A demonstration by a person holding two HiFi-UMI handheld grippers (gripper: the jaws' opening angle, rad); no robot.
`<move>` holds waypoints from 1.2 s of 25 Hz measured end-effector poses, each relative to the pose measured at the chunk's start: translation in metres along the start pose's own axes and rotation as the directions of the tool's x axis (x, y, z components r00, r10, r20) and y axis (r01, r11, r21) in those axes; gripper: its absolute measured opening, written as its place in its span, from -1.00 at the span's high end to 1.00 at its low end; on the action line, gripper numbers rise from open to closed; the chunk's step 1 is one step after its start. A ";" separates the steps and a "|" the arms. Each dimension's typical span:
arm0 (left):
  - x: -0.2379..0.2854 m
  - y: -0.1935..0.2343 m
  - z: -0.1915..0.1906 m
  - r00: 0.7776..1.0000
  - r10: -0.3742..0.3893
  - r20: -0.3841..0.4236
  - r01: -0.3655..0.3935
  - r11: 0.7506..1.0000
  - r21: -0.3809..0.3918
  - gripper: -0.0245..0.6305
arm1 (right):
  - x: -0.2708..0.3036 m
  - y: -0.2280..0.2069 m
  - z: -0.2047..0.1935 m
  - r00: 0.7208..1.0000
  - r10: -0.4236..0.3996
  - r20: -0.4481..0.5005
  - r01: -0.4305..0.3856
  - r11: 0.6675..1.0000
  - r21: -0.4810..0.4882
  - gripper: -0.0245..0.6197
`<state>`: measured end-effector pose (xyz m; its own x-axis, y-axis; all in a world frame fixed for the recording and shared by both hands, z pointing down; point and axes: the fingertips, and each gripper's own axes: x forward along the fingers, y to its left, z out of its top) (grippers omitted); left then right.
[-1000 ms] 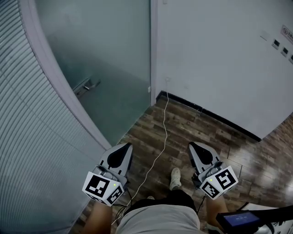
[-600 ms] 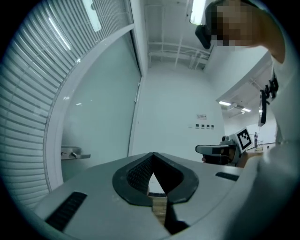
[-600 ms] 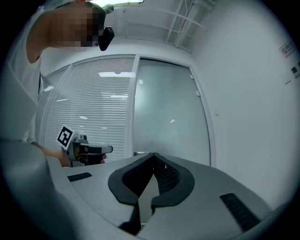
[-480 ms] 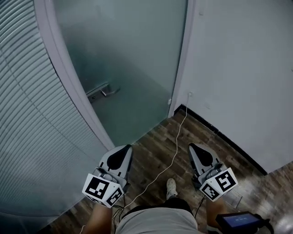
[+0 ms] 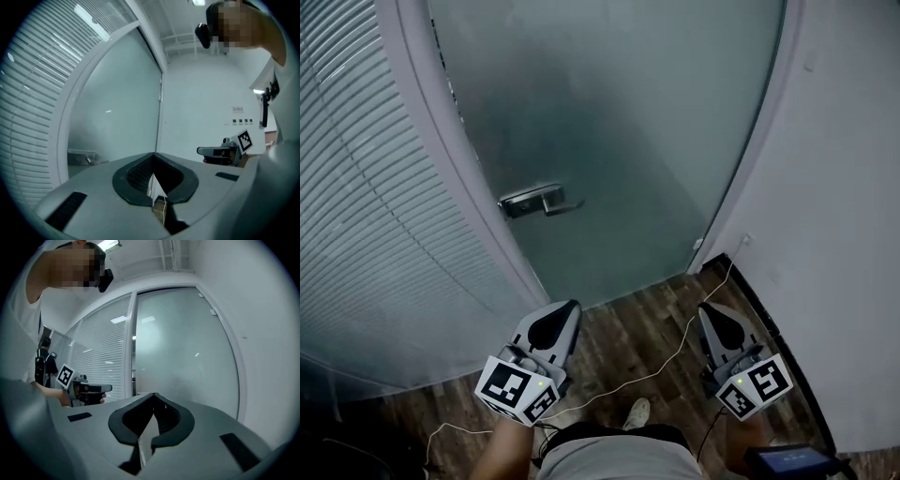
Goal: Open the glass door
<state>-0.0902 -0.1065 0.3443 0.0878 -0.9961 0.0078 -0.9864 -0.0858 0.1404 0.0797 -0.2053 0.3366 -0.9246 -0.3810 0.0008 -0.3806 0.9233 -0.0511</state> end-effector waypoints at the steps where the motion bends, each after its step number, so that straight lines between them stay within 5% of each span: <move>1: 0.005 0.001 0.000 0.999 0.032 0.000 -0.032 0.999 0.000 0.93 | 0.005 -0.008 0.000 1.000 0.028 -0.002 -0.028 1.000 0.003 0.92; 12: 0.018 0.021 0.002 0.970 0.245 -0.013 -0.244 0.970 0.015 0.93 | 0.060 -0.041 -0.015 0.972 0.235 -0.009 -0.234 0.970 0.061 0.92; 20: 0.010 0.041 0.003 0.956 0.292 0.021 -0.293 0.956 0.025 0.93 | 0.092 -0.024 -0.017 0.950 0.313 -0.003 -0.313 0.949 0.045 0.92; 30: 0.018 0.117 0.000 0.946 0.322 0.032 -0.323 0.946 0.021 0.93 | 0.176 0.002 -0.016 0.922 0.386 -0.008 -0.386 0.922 0.020 0.92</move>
<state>-0.2038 -0.1342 0.3608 -0.2394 -0.9707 0.0214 -0.9645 0.2403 0.1093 -0.0842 -0.2700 0.3528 -0.9999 0.0056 -0.0109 0.0063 0.9977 -0.0674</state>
